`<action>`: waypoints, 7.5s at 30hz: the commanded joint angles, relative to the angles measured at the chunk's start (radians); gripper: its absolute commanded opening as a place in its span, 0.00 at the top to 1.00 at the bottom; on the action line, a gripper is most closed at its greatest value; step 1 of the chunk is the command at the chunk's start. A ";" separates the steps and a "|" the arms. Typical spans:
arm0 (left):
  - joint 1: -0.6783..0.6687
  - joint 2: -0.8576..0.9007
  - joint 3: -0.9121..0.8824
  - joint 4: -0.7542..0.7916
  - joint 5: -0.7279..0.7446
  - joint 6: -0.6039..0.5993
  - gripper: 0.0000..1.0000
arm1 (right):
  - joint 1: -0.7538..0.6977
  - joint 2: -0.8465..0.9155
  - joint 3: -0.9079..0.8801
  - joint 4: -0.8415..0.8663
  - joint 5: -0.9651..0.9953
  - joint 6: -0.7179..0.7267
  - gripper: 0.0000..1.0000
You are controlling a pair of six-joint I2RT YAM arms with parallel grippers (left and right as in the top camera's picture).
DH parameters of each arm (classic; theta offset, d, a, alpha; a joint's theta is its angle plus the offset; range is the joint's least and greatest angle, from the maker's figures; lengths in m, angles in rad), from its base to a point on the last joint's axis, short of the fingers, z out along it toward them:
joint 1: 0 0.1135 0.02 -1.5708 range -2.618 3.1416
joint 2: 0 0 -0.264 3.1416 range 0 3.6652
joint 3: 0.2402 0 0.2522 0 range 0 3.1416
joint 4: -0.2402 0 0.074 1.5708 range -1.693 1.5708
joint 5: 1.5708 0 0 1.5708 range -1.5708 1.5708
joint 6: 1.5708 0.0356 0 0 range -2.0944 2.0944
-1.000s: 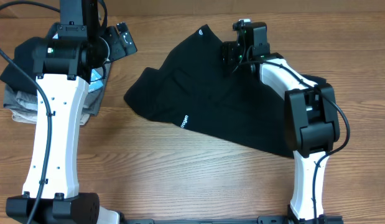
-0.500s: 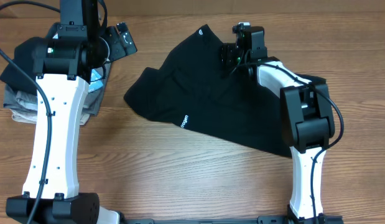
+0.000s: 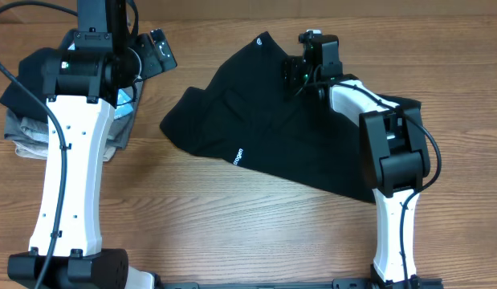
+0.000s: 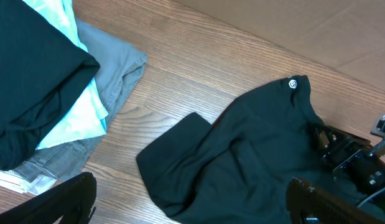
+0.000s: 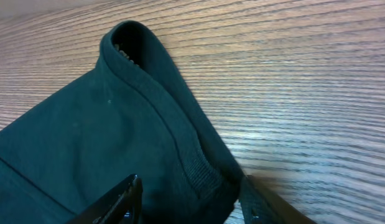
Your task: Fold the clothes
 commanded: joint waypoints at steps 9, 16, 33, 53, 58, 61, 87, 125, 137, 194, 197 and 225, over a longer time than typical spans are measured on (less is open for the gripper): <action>-0.001 0.006 0.000 0.000 -0.017 0.001 0.00 | 0.014 0.011 0.016 0.008 0.020 0.008 0.52; -0.001 0.006 0.000 0.000 -0.017 0.001 0.00 | 0.014 0.011 0.016 0.012 0.019 0.008 0.96; -0.001 0.006 0.000 0.000 -0.017 0.001 0.00 | 0.026 0.011 0.016 -0.025 0.021 0.008 0.60; -0.001 0.006 0.000 0.000 -0.017 0.001 0.00 | 0.031 0.021 0.052 0.023 0.030 0.008 0.92; -0.001 0.006 0.000 0.000 -0.017 0.001 0.00 | 0.031 0.017 0.057 0.018 -0.040 0.006 0.96; -0.001 0.006 0.000 0.000 -0.017 0.001 0.00 | 0.031 -0.004 0.068 0.016 -0.082 0.006 0.96; -0.001 0.006 0.000 0.000 -0.017 0.001 0.00 | 0.190 -0.207 0.070 -0.598 -0.318 -0.416 0.96; -0.001 0.006 0.000 0.000 -0.017 0.001 0.00 | 0.095 -0.340 0.068 -0.824 -0.156 0.064 0.45; -0.001 0.006 0.000 0.000 -0.017 0.001 0.00 | 0.098 -0.207 0.061 -0.752 -0.291 0.396 0.43; -0.001 0.006 0.000 0.000 -0.017 0.001 0.00 | 0.230 -0.216 0.063 -0.411 -0.276 0.488 0.93; -0.001 0.006 0.000 0.000 -0.017 0.001 0.00 | 0.247 -0.220 0.063 -0.437 -0.276 0.488 0.95; -0.001 0.006 0.000 0.000 -0.017 0.001 0.00 | 0.447 -0.267 0.063 -0.665 -0.206 0.417 0.96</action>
